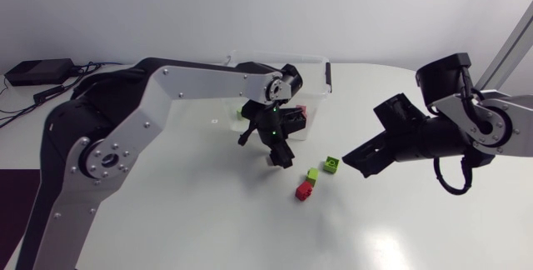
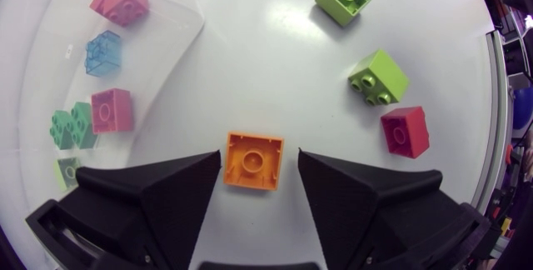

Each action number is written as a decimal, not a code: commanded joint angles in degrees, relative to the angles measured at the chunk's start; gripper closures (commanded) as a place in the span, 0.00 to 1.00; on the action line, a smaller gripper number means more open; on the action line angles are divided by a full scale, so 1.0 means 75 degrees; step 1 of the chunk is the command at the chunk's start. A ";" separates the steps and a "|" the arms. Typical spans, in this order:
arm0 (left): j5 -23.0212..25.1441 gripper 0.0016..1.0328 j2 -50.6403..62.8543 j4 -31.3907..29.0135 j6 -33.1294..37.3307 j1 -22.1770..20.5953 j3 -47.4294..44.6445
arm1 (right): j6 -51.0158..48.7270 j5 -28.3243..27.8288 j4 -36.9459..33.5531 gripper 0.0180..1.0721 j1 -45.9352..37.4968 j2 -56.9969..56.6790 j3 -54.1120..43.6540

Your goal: Place the duplo bricks in the container

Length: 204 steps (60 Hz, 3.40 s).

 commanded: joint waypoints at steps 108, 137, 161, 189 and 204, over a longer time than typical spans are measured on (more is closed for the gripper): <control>-0.0452 0.07 -0.2689 0.3564 -0.1611 0.1375 -0.0662 | -0.0934 0.0676 0.0812 0.13 0.0381 0.3704 0.1503; -0.0628 0.05 -0.4260 0.3048 -0.1658 0.0543 -0.1986 | -0.1356 0.0758 0.0671 0.45 0.0310 0.4360 0.1761; -0.0593 0.06 -0.3967 0.1630 -0.1201 -0.0664 -0.3064 | -0.1262 0.0746 0.0320 0.74 0.0146 0.3305 0.1444; -0.0065 0.06 -0.2267 0.0107 -0.2267 -0.1391 -0.2139 | -0.0641 0.0535 -0.0665 0.74 0.0052 0.1571 0.2019; 0.0017 0.06 -0.1342 -0.0479 -0.2642 -0.1496 -0.1154 | -0.0489 0.0441 -0.0864 0.74 -0.0006 0.1313 0.2241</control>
